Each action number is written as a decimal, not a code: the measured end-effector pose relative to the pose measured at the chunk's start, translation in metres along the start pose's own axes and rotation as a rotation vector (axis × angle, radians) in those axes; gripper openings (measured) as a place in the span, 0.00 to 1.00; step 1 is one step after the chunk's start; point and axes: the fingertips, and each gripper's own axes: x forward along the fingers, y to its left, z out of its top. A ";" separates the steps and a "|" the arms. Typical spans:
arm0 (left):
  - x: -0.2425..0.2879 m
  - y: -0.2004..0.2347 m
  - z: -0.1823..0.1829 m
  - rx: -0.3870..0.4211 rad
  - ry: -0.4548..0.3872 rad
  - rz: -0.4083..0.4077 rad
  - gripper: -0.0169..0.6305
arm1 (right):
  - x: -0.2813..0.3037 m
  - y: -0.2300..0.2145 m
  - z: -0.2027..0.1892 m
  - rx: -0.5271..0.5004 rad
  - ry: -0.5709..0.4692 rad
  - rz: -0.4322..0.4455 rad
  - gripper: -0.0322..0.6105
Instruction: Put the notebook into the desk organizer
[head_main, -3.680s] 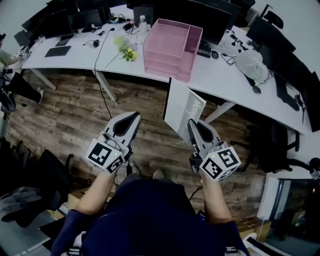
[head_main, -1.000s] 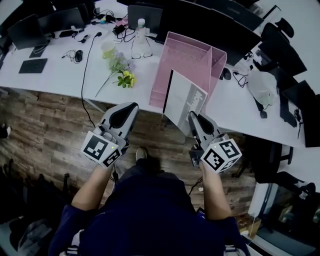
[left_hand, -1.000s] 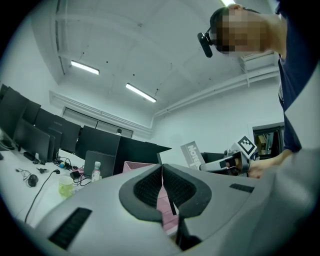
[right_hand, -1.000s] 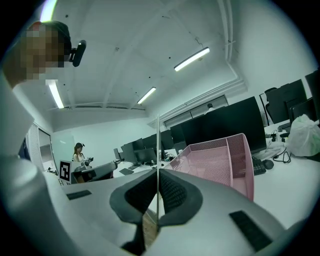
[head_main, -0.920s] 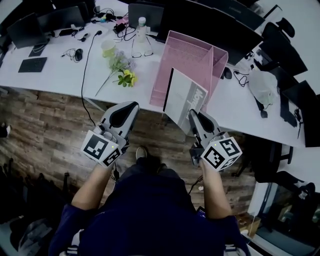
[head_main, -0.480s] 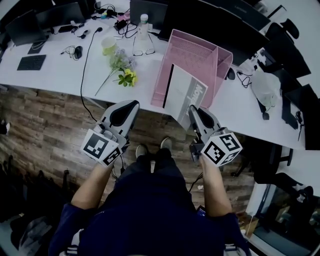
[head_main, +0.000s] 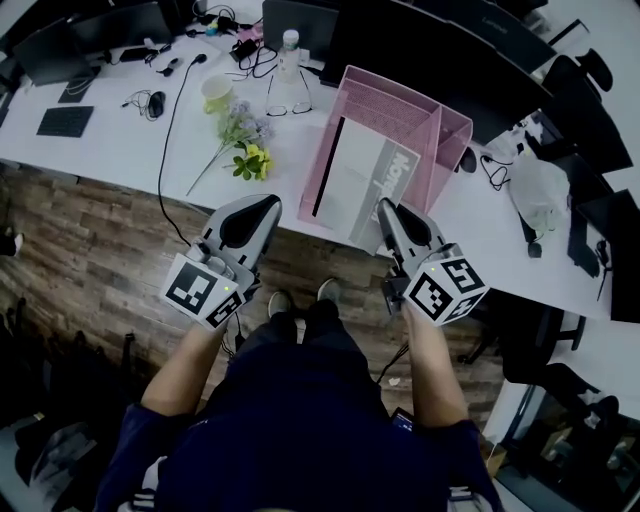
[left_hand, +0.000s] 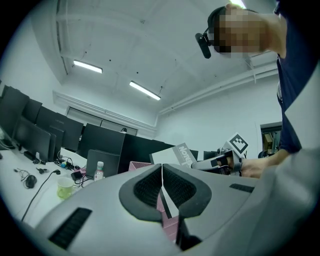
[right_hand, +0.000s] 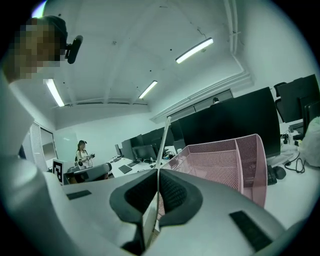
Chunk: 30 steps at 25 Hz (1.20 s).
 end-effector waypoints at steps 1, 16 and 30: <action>0.003 0.001 0.000 0.000 0.000 0.008 0.08 | 0.003 -0.003 0.001 -0.007 0.010 0.001 0.07; 0.043 0.005 0.000 0.004 -0.003 0.095 0.08 | 0.041 -0.051 0.021 -0.088 0.152 0.019 0.10; 0.069 0.023 -0.002 -0.008 -0.008 0.138 0.08 | 0.075 -0.082 0.023 -0.110 0.267 0.007 0.14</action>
